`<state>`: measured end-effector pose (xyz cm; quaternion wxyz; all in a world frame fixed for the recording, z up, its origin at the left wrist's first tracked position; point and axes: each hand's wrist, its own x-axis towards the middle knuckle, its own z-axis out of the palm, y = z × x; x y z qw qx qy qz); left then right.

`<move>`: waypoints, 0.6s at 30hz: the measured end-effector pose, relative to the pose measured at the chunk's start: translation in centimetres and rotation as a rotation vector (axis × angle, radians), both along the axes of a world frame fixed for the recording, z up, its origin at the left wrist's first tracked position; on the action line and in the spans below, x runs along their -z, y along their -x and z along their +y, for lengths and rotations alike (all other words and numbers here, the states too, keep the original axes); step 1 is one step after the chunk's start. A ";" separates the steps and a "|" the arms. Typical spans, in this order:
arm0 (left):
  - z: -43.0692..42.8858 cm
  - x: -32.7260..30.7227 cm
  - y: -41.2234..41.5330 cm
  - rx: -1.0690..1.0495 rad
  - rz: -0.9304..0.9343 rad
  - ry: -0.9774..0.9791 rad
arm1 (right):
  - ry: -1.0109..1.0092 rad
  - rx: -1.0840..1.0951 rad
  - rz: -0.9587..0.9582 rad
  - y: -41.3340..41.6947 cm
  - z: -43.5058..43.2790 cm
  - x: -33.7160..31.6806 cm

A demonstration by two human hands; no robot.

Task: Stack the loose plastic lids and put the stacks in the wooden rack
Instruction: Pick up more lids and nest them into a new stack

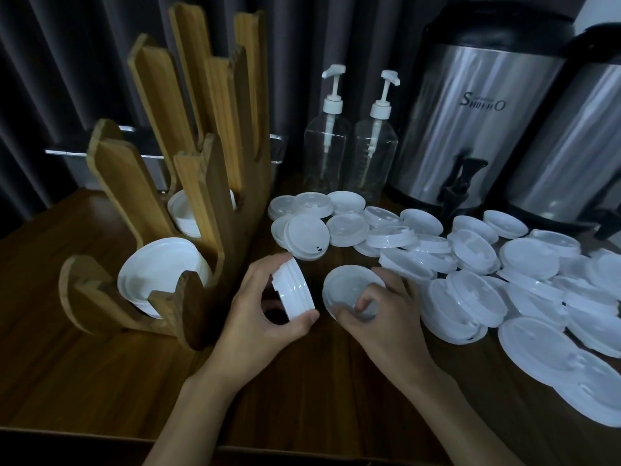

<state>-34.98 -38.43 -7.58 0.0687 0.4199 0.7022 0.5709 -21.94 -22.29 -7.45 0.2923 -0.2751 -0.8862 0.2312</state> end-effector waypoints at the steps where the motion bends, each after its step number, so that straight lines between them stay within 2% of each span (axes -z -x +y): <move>1: 0.0 0.0 0.0 0.002 -0.001 0.000 | 0.020 0.002 0.035 -0.1 0.0 -0.1; 6: 0.0 0.0 -0.1 0.024 -0.033 -0.034 | 0.385 -0.042 0.213 -0.4 -0.8 -1.7; 12: -0.1 -0.3 -0.6 0.095 -0.088 -0.158 | 0.679 -0.238 0.248 -0.4 -2.2 -3.1; 18: 0.0 -0.3 -0.7 0.117 -0.065 -0.216 | 0.746 -0.348 0.153 -0.2 -3.3 -3.4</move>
